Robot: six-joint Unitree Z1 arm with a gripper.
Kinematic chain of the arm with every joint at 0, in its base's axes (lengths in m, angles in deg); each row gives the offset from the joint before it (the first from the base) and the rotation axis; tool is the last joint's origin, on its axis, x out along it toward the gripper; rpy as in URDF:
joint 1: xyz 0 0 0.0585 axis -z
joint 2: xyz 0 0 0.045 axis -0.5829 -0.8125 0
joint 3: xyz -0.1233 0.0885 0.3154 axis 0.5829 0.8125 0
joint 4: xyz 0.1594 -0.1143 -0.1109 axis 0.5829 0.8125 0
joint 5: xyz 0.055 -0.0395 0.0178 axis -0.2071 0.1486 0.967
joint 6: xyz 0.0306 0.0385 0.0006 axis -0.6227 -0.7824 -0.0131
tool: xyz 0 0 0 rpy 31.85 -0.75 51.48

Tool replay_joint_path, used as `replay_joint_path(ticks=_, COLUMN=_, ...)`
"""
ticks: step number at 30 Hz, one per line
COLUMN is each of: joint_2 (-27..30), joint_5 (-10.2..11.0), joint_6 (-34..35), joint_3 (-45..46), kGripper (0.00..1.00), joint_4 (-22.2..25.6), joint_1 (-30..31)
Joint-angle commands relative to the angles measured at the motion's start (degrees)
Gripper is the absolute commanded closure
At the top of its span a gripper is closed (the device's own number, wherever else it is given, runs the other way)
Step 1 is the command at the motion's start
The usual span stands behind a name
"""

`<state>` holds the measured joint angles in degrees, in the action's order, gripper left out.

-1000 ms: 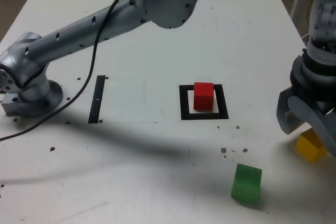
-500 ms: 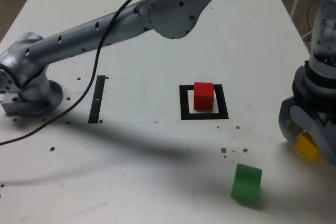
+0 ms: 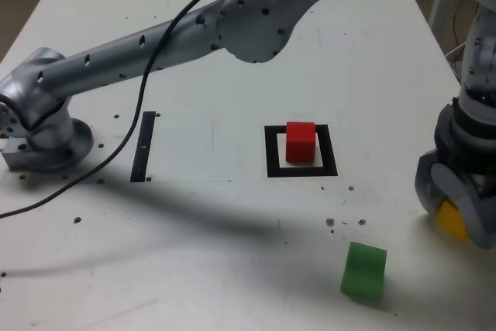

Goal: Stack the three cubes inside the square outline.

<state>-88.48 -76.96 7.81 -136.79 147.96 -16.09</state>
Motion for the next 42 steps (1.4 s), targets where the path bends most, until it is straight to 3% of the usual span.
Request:
replay_joint_path(ticks=1, joint_2=-0.3, joint_5=0.1, joint_6=0.1, joint_3=-1.0, kGripper=0.62, joint_4=0.4, joint_1=0.0)
replay_joint_path(ticks=20, joint_2=2.1, joint_5=0.5, joint_6=1.4, joint_3=-0.8, kGripper=0.62, joint_4=1.4, joint_1=0.0)
replay_joint_path(ticks=30, joint_2=11.3, joint_5=0.4, joint_6=6.9, joint_3=6.2, kGripper=0.62, joint_4=3.6, joint_1=0.0)
replay_joint_path(ticks=42, joint_2=25.6, joint_5=2.6, joint_6=17.9, joint_3=26.4, kGripper=0.62, joint_4=3.3, joint_1=-2.0)
